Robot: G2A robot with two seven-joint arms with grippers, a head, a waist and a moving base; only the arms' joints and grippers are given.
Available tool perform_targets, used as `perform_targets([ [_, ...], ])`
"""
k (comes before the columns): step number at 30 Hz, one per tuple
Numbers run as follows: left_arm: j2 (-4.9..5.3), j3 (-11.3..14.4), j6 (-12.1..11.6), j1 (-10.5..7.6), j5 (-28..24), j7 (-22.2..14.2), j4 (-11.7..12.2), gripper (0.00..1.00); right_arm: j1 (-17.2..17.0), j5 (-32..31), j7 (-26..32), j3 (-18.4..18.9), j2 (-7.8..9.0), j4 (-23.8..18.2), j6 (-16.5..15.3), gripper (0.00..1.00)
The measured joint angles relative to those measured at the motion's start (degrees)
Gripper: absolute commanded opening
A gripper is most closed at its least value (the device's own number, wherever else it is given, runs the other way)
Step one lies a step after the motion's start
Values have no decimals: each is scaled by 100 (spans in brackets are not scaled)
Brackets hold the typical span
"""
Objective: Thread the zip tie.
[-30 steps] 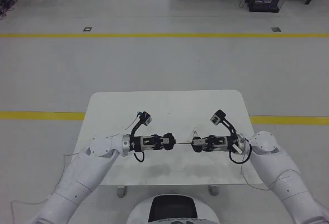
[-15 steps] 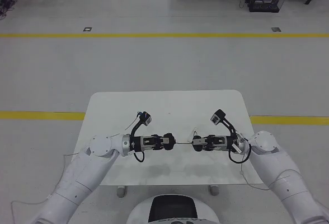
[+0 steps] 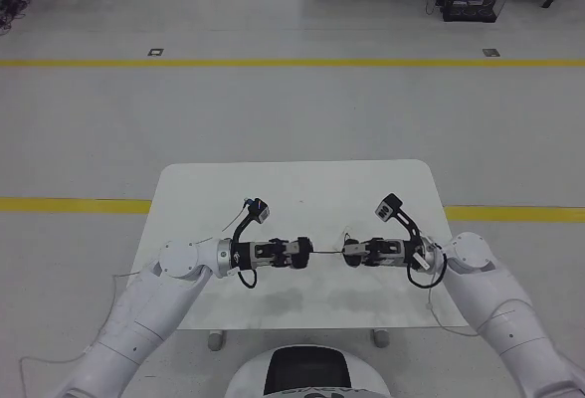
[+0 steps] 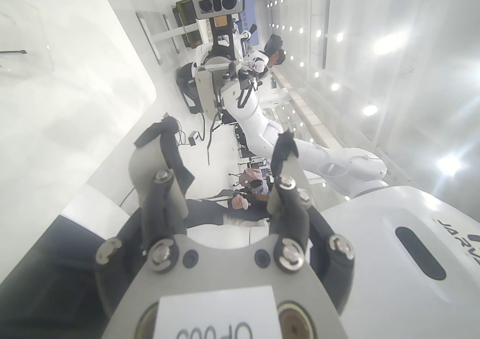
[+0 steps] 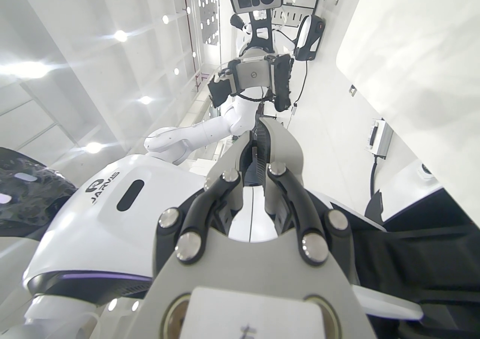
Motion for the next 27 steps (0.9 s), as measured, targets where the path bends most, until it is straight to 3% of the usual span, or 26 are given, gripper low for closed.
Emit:
perform_targets([
  [11, 0, 0, 0, 0, 0, 0, 0, 100, 27, 57, 90, -7, -2, 40, 28, 0],
  [16, -13, 71, 71, -3, -59, 66, -88, 100, -113, -33, -36, 59, 14, -240, -149, 0],
  [22, -67, 366, 416, -275, -192, -40, -9, 100, -296, -63, 246, 314, 34, -528, -147, 0],
  [27, -140, 660, 516, -467, -196, 61, 183, 100, -367, -111, 240, 344, 7, -552, -147, 0],
])
